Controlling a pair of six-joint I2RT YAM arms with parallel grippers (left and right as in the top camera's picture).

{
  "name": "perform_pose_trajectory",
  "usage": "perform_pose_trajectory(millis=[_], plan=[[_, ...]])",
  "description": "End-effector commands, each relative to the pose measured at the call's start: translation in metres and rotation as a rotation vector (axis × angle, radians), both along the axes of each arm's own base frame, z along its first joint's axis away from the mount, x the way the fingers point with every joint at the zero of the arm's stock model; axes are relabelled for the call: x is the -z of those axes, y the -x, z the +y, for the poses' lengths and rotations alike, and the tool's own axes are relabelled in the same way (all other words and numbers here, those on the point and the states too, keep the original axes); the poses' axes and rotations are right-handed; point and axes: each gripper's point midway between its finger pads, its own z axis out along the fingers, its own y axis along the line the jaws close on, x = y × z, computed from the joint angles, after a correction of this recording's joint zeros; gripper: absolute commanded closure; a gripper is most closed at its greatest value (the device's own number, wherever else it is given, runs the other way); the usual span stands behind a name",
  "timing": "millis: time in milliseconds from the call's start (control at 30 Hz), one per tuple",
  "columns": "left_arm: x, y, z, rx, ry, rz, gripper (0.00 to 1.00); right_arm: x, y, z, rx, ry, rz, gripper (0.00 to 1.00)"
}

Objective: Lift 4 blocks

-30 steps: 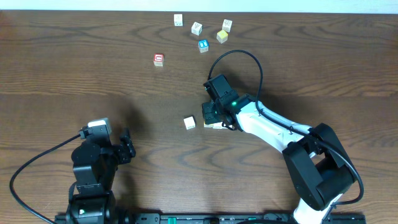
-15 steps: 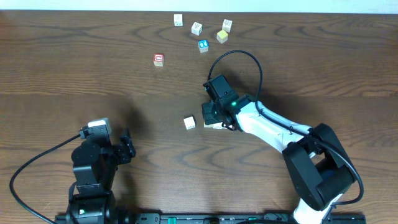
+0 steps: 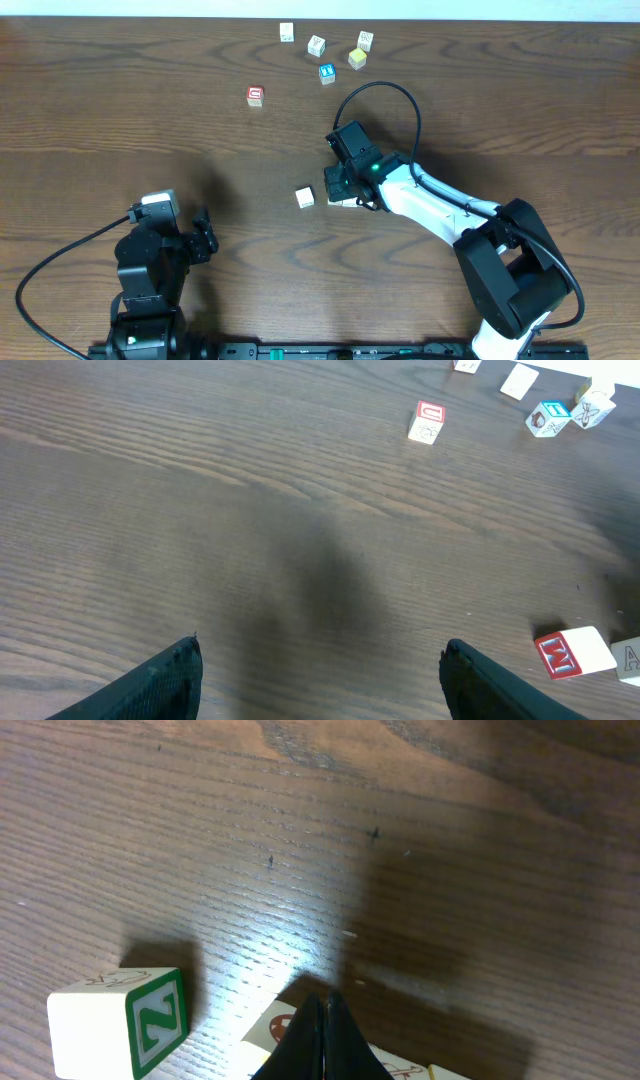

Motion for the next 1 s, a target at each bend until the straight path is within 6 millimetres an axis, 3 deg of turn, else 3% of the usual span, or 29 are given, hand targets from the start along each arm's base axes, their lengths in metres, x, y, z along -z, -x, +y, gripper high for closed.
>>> perform_pose_trajectory(millis=[0, 567, 700, 967], plan=[[-0.007, -0.001, 0.000, -0.001, 0.004, -0.013, 0.23, -0.002, 0.002, 0.008, -0.005, -0.001, -0.002, 0.99], [-0.007, -0.001, 0.000, -0.001, 0.003, -0.013, 0.23, -0.012, -0.013, 0.020, -0.087, -0.026, -0.098, 0.99], [-0.007, -0.001, 0.000, -0.001, 0.003, -0.013, 0.23, -0.016, -0.003, 0.039, -0.157, -0.124, -0.058, 0.99], [-0.008, -0.002, 0.000, -0.001, 0.004, -0.019, 0.23, -0.020, 0.002, 0.047, -0.183, -0.166, -0.033, 0.99]])
